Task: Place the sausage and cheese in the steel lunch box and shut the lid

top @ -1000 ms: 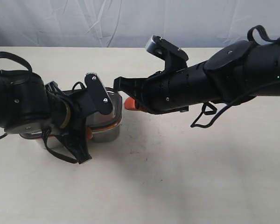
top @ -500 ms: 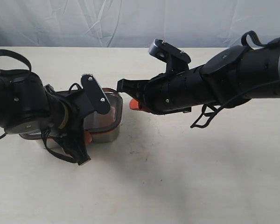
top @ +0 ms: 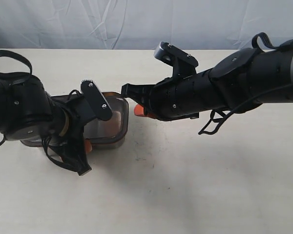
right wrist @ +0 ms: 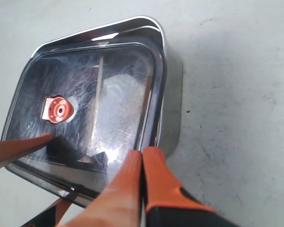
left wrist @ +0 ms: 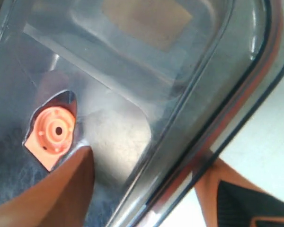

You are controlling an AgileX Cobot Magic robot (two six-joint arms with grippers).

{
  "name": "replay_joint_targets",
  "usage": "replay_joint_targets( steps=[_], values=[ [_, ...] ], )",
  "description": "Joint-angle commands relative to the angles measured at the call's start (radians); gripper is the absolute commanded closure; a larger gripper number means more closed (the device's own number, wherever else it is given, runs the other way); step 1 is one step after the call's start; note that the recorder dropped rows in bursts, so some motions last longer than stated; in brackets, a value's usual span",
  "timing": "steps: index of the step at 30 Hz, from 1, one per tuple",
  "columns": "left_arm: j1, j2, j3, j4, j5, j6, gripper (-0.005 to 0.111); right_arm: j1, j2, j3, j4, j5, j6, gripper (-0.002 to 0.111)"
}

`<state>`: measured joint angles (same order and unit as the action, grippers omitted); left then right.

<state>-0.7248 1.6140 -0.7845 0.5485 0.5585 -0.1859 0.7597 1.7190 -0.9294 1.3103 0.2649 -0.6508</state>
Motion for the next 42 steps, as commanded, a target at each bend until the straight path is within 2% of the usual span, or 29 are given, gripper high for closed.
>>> replay_joint_targets(
  steps=[1, 11, 26, 28, 30, 35, 42],
  values=[
    [0.007, -0.007, 0.017, -0.092, 0.051, -0.037, 0.05, -0.003, 0.001, -0.004, -0.004, 0.004, -0.004, 0.109],
    [0.007, -0.06, 0.015, -0.085, 0.095, -0.039, 0.05, -0.003, 0.001, -0.004, -0.007, 0.05, -0.004, 0.109],
    [0.007, -0.36, 0.015, -0.079, 0.26, -0.049, 0.051, -0.003, 0.001, -0.002, -0.053, 0.134, -0.004, 0.109],
    [0.007, -0.376, 0.015, -0.059, 0.285, -0.052, 0.054, -0.003, 0.001, -0.002, -0.065, 0.18, -0.004, 0.109],
    [0.007, -0.381, 0.015, -0.013, 0.308, -0.109, 0.063, -0.003, 0.011, -0.002, -0.075, 0.218, -0.004, 0.109],
    [0.01, -0.381, 0.015, 0.093, 0.362, -0.237, 0.106, -0.002, 0.07, -0.002, -0.084, 0.345, -0.004, 0.109],
    [0.046, -0.381, 0.015, 0.093, 0.362, -0.241, 0.106, -0.002, 0.124, -0.002, -0.066, 0.342, -0.004, 0.109]
  ],
)
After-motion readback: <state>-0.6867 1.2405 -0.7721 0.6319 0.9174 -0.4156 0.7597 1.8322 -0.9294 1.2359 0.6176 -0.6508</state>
